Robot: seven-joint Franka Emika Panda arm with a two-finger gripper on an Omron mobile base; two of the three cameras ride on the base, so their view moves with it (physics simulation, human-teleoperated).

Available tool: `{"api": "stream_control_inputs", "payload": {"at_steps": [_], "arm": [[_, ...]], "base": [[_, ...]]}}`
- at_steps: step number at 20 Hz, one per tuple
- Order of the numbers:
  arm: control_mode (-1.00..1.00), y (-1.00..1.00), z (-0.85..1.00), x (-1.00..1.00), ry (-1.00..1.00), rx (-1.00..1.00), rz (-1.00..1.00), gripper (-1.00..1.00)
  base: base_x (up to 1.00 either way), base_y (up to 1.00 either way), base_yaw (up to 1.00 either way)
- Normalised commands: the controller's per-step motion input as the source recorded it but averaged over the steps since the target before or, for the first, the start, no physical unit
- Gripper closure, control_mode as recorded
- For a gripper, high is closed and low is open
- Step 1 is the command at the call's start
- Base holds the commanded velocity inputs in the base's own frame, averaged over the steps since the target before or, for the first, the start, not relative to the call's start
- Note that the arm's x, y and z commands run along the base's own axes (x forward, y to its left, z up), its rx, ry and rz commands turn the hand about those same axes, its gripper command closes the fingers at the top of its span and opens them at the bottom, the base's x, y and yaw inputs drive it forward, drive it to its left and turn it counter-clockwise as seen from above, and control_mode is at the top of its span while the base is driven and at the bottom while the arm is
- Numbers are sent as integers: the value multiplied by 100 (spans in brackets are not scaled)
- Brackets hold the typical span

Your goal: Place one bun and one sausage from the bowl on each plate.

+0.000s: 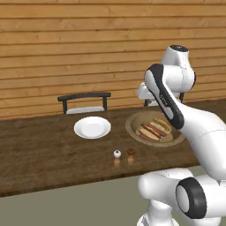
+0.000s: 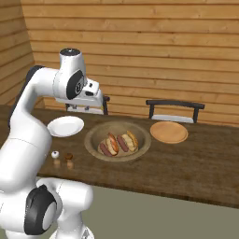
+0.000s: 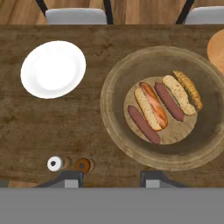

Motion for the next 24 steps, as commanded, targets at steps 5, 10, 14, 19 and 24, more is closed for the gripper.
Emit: {"api": "stream_control_inputs", "payload": {"at_steps": [5,10,14,19,24], "arm": [[-100,-45,-51,-12,-1,7,1,-100],[-100,-41,-63,-2,4,1,1,-100],[-100,-12,-58,9,14,0,0,-100],[-100,-33,-47,33,20,1,0,-100],[-100,-30,-58,54,18,0,0,-100]], "base": [[0,0,0],[0,0,0],[0,0,0],[0,0,0],[0,0,0]]}}
